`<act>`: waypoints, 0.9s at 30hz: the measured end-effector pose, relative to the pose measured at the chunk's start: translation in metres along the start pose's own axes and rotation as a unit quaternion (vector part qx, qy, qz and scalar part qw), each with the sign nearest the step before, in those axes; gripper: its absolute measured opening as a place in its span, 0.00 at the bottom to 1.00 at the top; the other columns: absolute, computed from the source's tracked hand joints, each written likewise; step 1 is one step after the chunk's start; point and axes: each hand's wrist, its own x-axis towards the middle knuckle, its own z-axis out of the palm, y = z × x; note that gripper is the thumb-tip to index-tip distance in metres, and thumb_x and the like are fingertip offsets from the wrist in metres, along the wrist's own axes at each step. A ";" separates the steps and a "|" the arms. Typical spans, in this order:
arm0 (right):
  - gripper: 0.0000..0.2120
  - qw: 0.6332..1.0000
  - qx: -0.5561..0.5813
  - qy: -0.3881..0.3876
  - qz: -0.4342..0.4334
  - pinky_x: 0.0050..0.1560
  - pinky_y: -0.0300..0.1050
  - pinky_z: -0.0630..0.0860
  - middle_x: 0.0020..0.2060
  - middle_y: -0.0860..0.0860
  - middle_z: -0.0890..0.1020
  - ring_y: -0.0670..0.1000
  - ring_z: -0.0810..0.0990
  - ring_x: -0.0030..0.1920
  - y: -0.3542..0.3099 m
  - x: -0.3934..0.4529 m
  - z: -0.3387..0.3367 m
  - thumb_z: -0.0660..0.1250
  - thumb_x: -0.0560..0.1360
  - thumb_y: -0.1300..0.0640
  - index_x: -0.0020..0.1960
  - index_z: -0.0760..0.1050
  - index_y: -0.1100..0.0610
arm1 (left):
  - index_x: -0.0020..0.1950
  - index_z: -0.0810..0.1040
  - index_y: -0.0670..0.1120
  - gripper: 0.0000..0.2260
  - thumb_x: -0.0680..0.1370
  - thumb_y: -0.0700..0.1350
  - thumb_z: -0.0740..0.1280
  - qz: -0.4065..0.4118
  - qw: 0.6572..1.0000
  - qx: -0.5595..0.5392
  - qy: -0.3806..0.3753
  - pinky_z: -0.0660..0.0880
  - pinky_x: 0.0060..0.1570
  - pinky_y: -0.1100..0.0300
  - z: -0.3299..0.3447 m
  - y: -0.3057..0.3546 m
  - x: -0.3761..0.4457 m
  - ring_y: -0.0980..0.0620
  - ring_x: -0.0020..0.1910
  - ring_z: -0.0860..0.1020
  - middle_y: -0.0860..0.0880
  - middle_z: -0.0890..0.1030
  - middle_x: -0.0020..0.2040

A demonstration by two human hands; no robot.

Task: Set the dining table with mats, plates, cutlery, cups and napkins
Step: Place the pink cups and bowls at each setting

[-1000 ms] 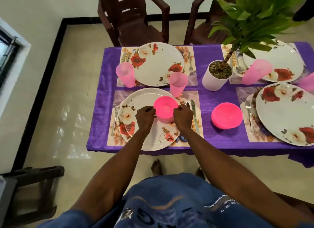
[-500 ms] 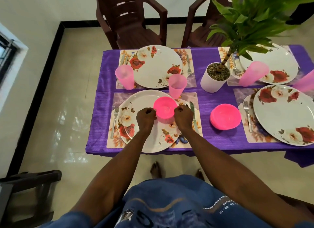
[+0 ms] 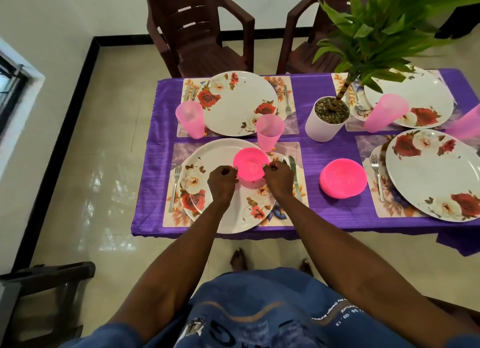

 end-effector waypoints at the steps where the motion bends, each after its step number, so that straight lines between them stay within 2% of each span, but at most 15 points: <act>1: 0.09 1.000 0.003 -0.001 0.001 0.36 0.43 0.71 0.40 0.56 0.79 0.50 0.76 0.37 0.000 -0.001 -0.001 0.67 0.75 0.57 0.37 0.76 0.58 | 0.41 0.81 0.46 0.08 0.78 0.49 0.70 -0.003 1.000 0.002 0.018 0.81 0.45 0.55 0.001 0.000 0.000 0.54 0.37 0.82 0.51 0.83 0.37; 4: 0.08 1.000 0.009 0.019 0.009 0.34 0.40 0.66 0.37 0.52 0.79 0.47 0.74 0.35 -0.001 -0.006 -0.008 0.65 0.76 0.58 0.39 0.75 0.59 | 0.44 0.79 0.45 0.10 0.79 0.51 0.67 0.000 0.994 0.003 0.106 0.78 0.47 0.55 0.004 0.004 -0.007 0.52 0.41 0.79 0.50 0.81 0.41; 6: 0.09 0.999 -0.002 0.046 -0.004 0.31 0.40 0.65 0.33 0.50 0.77 0.47 0.73 0.34 -0.003 -0.012 -0.016 0.62 0.77 0.60 0.39 0.74 0.59 | 0.48 0.78 0.44 0.10 0.80 0.50 0.64 0.043 0.990 0.020 0.129 0.75 0.47 0.58 0.011 0.012 -0.018 0.52 0.44 0.77 0.49 0.79 0.45; 9: 0.09 0.996 -0.027 0.066 -0.049 0.34 0.42 0.66 0.35 0.51 0.78 0.51 0.75 0.36 0.000 -0.015 -0.034 0.60 0.78 0.61 0.41 0.75 0.60 | 0.48 0.77 0.43 0.08 0.81 0.47 0.63 0.145 0.983 0.064 0.088 0.69 0.45 0.62 0.030 0.025 -0.042 0.53 0.45 0.74 0.50 0.77 0.46; 11: 0.09 0.995 -0.035 0.063 -0.073 0.36 0.44 0.65 0.37 0.54 0.80 0.53 0.75 0.38 0.004 -0.011 -0.046 0.60 0.78 0.60 0.41 0.76 0.60 | 0.48 0.78 0.43 0.07 0.81 0.45 0.63 0.171 0.981 0.073 0.048 0.69 0.45 0.61 0.047 0.030 -0.055 0.52 0.45 0.74 0.49 0.78 0.46; 15: 0.09 0.990 -0.046 0.090 -0.099 0.36 0.47 0.62 0.35 0.56 0.79 0.57 0.73 0.37 0.021 -0.001 -0.089 0.61 0.76 0.61 0.38 0.73 0.61 | 0.43 0.77 0.45 0.07 0.80 0.45 0.64 0.161 0.985 0.063 -0.021 0.68 0.41 0.61 0.092 0.037 -0.083 0.52 0.40 0.75 0.49 0.79 0.40; 18: 0.09 0.988 -0.033 0.113 -0.099 0.37 0.46 0.62 0.34 0.52 0.77 0.55 0.73 0.37 0.038 0.004 -0.130 0.61 0.76 0.62 0.37 0.72 0.58 | 0.38 0.74 0.44 0.10 0.79 0.45 0.64 0.171 0.980 0.087 -0.060 0.66 0.35 0.58 0.125 0.041 -0.102 0.52 0.35 0.73 0.49 0.77 0.35; 21: 0.07 0.983 -0.034 0.157 -0.088 0.43 0.46 0.69 0.42 0.56 0.81 0.57 0.78 0.44 0.058 0.011 -0.170 0.62 0.77 0.61 0.46 0.78 0.60 | 0.38 0.74 0.45 0.10 0.78 0.46 0.64 0.168 0.977 0.105 -0.077 0.66 0.38 0.56 0.153 0.043 -0.119 0.49 0.37 0.74 0.48 0.78 0.36; 24: 0.08 0.981 -0.045 0.175 -0.072 0.46 0.45 0.69 0.48 0.59 0.82 0.60 0.79 0.50 0.079 0.023 -0.204 0.63 0.77 0.60 0.51 0.78 0.63 | 0.40 0.75 0.45 0.08 0.78 0.46 0.66 0.146 0.984 0.089 -0.058 0.66 0.39 0.57 0.175 0.051 -0.131 0.49 0.38 0.74 0.49 0.79 0.38; 27: 0.11 0.984 -0.057 0.161 -0.060 0.47 0.44 0.68 0.52 0.58 0.80 0.59 0.78 0.52 0.093 0.029 -0.227 0.65 0.77 0.55 0.55 0.76 0.62 | 0.43 0.77 0.45 0.06 0.77 0.47 0.68 0.094 0.991 0.080 -0.047 0.70 0.42 0.55 0.189 0.058 -0.136 0.48 0.41 0.76 0.50 0.79 0.40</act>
